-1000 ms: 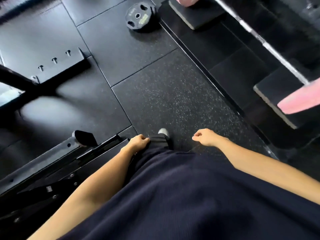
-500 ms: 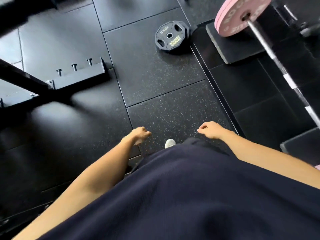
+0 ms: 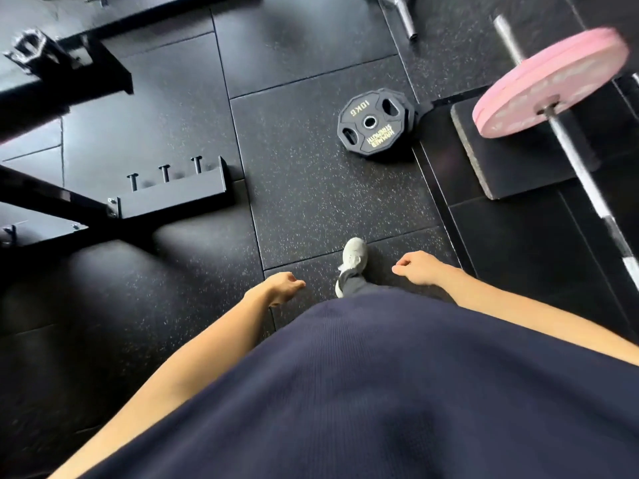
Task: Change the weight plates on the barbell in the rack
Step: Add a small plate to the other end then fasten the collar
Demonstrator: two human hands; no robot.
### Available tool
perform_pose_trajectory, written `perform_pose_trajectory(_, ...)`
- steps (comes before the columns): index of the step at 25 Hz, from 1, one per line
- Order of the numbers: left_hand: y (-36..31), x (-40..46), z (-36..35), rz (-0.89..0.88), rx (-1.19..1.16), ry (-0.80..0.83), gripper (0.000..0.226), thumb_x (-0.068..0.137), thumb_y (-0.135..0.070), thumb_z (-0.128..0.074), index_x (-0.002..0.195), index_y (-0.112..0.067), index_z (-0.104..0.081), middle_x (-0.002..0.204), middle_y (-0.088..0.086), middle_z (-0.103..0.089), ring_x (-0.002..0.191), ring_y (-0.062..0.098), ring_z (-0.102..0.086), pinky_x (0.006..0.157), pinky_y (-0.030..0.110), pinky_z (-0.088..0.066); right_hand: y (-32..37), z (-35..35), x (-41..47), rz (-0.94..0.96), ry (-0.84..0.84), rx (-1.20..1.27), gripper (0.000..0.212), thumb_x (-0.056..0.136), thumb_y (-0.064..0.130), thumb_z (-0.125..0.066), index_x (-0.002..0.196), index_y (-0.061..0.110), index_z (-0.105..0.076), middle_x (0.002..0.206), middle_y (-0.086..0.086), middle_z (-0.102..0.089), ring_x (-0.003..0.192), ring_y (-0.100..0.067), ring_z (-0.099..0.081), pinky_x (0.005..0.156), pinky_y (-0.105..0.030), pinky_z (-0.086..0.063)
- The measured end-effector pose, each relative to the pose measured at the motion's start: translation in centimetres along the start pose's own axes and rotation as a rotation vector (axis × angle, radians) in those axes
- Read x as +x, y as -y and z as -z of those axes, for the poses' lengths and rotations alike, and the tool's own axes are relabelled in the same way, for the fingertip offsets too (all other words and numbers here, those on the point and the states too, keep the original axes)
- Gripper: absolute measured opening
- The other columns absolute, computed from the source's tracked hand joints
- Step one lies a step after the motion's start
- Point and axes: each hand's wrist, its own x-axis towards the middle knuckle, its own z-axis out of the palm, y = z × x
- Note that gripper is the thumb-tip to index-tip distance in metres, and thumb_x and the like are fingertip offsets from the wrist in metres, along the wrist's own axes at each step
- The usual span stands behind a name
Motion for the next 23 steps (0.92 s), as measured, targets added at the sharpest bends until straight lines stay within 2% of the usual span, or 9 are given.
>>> perform_pose_trajectory(2, -2.3, 2.1, 5.5, 0.013, -0.050, -0.047, 0.036, 0.099, -0.038, -0.044, 0.106, -0.007, -0.060, 0.105, 0.016, -0.062, 0.092, 0.031, -0.062, 0.077, 0.034, -0.047, 3.7, 4.5, 3.3, 0.014, 0.025, -0.036, 0.029, 0.094, 0.035, -0.055, 0.113, 0.015, -0.062, 0.119, -0.007, -0.063, 0.095, -0.019, -0.053, 0.084, -0.030, -0.041)
perform_pose_trajectory(5, -5.0, 5.0, 13.0, 0.018, -0.100, -0.164, 0.041, 0.099, -0.038, -0.044, 0.110, -0.003, -0.062, 0.118, 0.014, -0.064, 0.109, 0.030, -0.059, 0.080, 0.030, -0.039, 9.2, 11.2, 7.6, 0.058, 0.038, -0.086, 0.031, 0.094, 0.033, -0.056, 0.115, 0.012, -0.063, 0.119, -0.008, -0.062, 0.093, -0.020, -0.052, 0.085, -0.030, -0.041)
perform_pose_trajectory(9, -7.2, 9.0, 19.7, 0.036, -0.191, -0.189, 0.040, 0.096, -0.043, -0.049, 0.121, -0.014, -0.059, 0.131, 0.006, -0.060, 0.121, 0.025, -0.054, 0.096, 0.031, -0.038, 16.1, 17.3, 13.2, 0.107, 0.055, -0.117, 0.023, 0.094, 0.033, -0.056, 0.107, 0.016, -0.063, 0.109, -0.006, -0.063, 0.093, -0.021, -0.054, 0.084, -0.031, -0.042)
perform_pose_trajectory(12, -8.6, 13.8, 25.7, 0.049, -0.118, -0.090, 0.041, 0.096, -0.044, -0.048, 0.124, -0.016, -0.059, 0.136, 0.005, -0.058, 0.125, 0.023, -0.052, 0.100, 0.031, -0.037, 20.8, 21.7, 18.2, 0.106, 0.035, -0.117, 0.018, 0.093, 0.034, -0.056, 0.101, 0.019, -0.063, 0.107, -0.006, -0.065, 0.094, -0.022, -0.058, 0.085, -0.034, -0.045)
perform_pose_trajectory(17, -12.3, 21.8, 40.8, -0.006, -0.080, -0.044, 0.043, 0.096, -0.045, -0.049, 0.126, -0.015, -0.059, 0.136, 0.007, -0.057, 0.124, 0.024, -0.052, 0.104, 0.031, -0.039, 29.7, 30.5, 26.8, 0.051, 0.048, -0.134, 0.030, 0.095, 0.032, -0.054, 0.107, 0.007, -0.065, 0.093, -0.008, -0.063, 0.082, -0.023, -0.057, 0.074, -0.032, -0.043)
perform_pose_trajectory(18, -13.3, 23.2, 44.3, -0.017, -0.062, -0.056, 0.042, 0.096, -0.043, -0.050, 0.125, -0.014, -0.059, 0.135, 0.008, -0.058, 0.122, 0.024, -0.053, 0.102, 0.031, -0.040, 31.5, 32.3, 28.5, 0.052, 0.029, -0.118, 0.032, 0.095, 0.032, -0.054, 0.106, 0.004, -0.065, 0.094, -0.013, -0.066, 0.084, -0.028, -0.060, 0.075, -0.033, -0.044)
perform_pose_trajectory(20, -15.6, 25.6, 51.2, -0.054, -0.044, -0.119, 0.042, 0.097, -0.041, -0.049, 0.124, -0.010, -0.058, 0.131, 0.010, -0.060, 0.117, 0.025, -0.055, 0.095, 0.030, -0.041, 35.5, 36.1, 31.3, 0.056, -0.038, -0.094, 0.034, 0.093, 0.030, -0.055, 0.105, 0.000, -0.066, 0.107, -0.022, -0.066, 0.100, -0.037, -0.060, 0.086, -0.038, -0.047)
perform_pose_trajectory(21, -16.6, 26.4, 54.3, -0.066, -0.051, -0.151, 0.043, 0.097, -0.042, -0.050, 0.125, -0.010, -0.057, 0.129, 0.011, -0.060, 0.115, 0.026, -0.056, 0.093, 0.031, -0.042, 37.2, 38.0, 32.5, 0.052, -0.074, -0.070, 0.033, 0.093, 0.030, -0.055, 0.105, 0.001, -0.067, 0.111, -0.020, -0.066, 0.104, -0.035, -0.059, 0.090, -0.038, -0.046)
perform_pose_trajectory(23, -18.5, 28.0, 59.5, -0.090, -0.079, -0.170, 0.043, 0.097, -0.043, -0.050, 0.126, -0.011, -0.055, 0.128, 0.010, -0.059, 0.112, 0.027, -0.057, 0.092, 0.034, -0.043, 40.3, 41.1, 34.5, 0.035, -0.096, -0.028, 0.030, 0.094, 0.030, -0.054, 0.106, 0.007, -0.067, 0.113, -0.011, -0.066, 0.101, -0.028, -0.057, 0.086, -0.034, -0.043)
